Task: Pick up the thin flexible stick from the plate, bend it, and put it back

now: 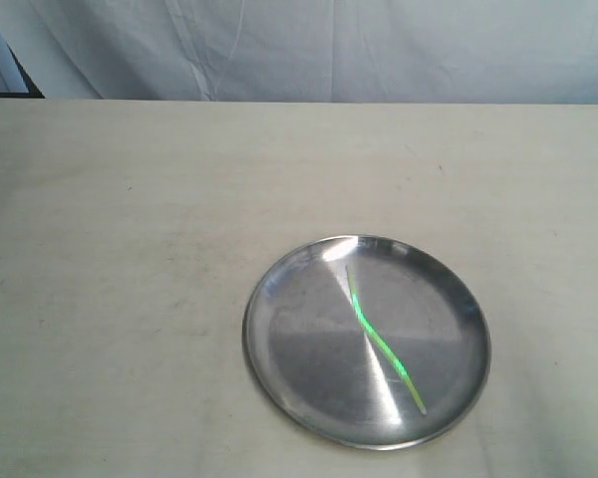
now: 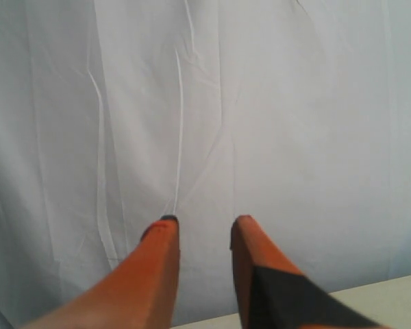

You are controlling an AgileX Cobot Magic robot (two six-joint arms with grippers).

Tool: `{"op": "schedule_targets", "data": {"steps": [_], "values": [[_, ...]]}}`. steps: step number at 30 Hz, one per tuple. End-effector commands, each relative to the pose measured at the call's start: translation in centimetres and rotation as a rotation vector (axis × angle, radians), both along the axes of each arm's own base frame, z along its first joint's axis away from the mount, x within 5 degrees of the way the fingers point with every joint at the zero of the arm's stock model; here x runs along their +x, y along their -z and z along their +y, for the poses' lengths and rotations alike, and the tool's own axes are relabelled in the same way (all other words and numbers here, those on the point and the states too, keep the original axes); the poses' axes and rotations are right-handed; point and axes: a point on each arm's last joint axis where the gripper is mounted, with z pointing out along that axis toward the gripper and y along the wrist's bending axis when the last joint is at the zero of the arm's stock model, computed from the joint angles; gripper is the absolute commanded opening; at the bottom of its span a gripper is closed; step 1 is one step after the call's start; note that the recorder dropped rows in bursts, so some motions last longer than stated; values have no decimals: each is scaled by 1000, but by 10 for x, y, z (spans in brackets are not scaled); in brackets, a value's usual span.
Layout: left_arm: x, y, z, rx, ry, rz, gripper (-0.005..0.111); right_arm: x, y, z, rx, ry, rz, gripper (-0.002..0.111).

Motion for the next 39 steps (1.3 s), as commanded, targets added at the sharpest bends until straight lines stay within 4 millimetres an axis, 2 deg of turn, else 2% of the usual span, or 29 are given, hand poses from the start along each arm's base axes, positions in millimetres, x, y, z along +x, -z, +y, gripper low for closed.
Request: {"op": "schedule_targets", "data": {"steps": [1, 7, 14, 18, 21, 22, 23, 25, 27, 32, 39], "values": [[0, 1, 1, -6, -11, 3, 28, 0, 1, 0, -50, 4, -13, 0], [0, 1, 1, -6, -11, 3, 28, 0, 1, -1, -81, 16, -23, 0], [0, 1, 1, -6, -11, 3, 28, 0, 0, -1, -516, 70, -178, 0], [0, 1, 1, 4, -12, -2, 28, 0, -1, 0, -571, 70, -200, 0], [2, 4, 7, 35, -81, -10, 28, 0, 1, 0, -787, 68, -221, 0], [4, 7, 11, 26, -135, -2, 28, 0, 2, -1, -801, 59, -195, 0], [6, 12, 17, -13, -201, 23, 28, 1, 7, -3, -883, 63, -159, 0], [8, 22, 29, -74, -321, 77, 28, 2, 14, -8, -858, 83, -58, 0], [10, 35, 37, -50, -398, 116, 28, 3, 22, -15, -879, 137, 22, 0], [14, 67, 41, 97, -372, 185, 28, -2, 44, -21, -995, 180, 34, 0], [12, 80, 54, 117, -352, 220, 28, -14, 85, -22, -961, 179, 34, 0]]}}
